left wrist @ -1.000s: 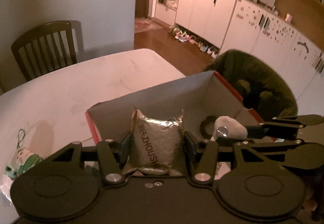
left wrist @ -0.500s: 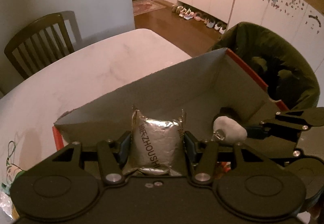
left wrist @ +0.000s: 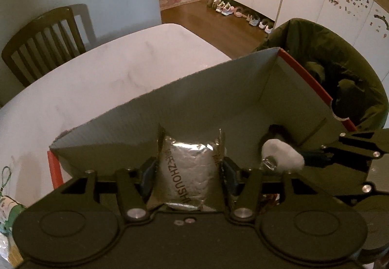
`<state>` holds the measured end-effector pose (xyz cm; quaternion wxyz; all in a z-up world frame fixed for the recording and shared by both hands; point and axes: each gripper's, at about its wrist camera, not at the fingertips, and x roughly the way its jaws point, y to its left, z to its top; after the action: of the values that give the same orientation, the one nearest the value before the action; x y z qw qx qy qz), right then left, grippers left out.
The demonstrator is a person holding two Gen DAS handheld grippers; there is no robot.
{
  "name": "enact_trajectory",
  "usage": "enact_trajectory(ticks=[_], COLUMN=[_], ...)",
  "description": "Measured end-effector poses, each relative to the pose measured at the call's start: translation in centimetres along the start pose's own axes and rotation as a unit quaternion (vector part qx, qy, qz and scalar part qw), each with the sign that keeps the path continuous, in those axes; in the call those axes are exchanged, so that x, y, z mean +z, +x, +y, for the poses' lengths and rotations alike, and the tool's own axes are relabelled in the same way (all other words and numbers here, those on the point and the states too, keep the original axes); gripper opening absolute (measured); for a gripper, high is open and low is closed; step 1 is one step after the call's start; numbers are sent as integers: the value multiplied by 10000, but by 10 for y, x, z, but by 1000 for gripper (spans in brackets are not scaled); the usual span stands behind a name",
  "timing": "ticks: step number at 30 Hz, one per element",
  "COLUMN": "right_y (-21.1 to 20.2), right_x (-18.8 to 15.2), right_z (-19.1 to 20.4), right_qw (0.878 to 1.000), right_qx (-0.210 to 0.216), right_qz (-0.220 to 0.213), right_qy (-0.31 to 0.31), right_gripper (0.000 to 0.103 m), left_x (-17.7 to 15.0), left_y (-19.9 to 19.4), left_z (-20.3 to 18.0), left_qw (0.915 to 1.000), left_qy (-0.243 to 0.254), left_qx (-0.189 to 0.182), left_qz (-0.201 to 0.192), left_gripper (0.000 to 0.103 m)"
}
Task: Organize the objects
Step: 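Open both grippers inside the box to drop the packet and plush item, then move both grippers back from the box to the pile on the table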
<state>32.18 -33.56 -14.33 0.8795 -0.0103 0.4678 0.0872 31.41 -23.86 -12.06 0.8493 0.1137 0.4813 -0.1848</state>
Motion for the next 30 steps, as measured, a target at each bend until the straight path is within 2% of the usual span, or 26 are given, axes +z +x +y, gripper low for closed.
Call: enact_trajectory(ticks=[2, 4, 9, 19, 30], right_y=[-5, -11, -22, -49, -89], right_x=[0, -1, -2, -5, -2], right_z=[0, 0, 1, 10, 28], right_qw=[10000, 9999, 9998, 9991, 9960], right_qx=[-35, 13, 28, 105, 364], right_qz=[-69, -150, -195, -395, -811], right_qy=[-22, -27, -47, -71, -54], right_gripper=[44, 53, 54, 54, 66], left_x=[-1, -2, -6, -15, -34], left_y=[0, -2, -9, -34, -88], left_z=[1, 1, 2, 10, 32], left_qw=[10000, 10000, 9999, 9992, 9952], left_qy=[-28, 3, -17, -172, -389], left_qx=[-21, 4, -14, -106, -183], left_qz=[3, -31, -123, -339, -877], left_gripper=[65, 67, 76, 78, 84])
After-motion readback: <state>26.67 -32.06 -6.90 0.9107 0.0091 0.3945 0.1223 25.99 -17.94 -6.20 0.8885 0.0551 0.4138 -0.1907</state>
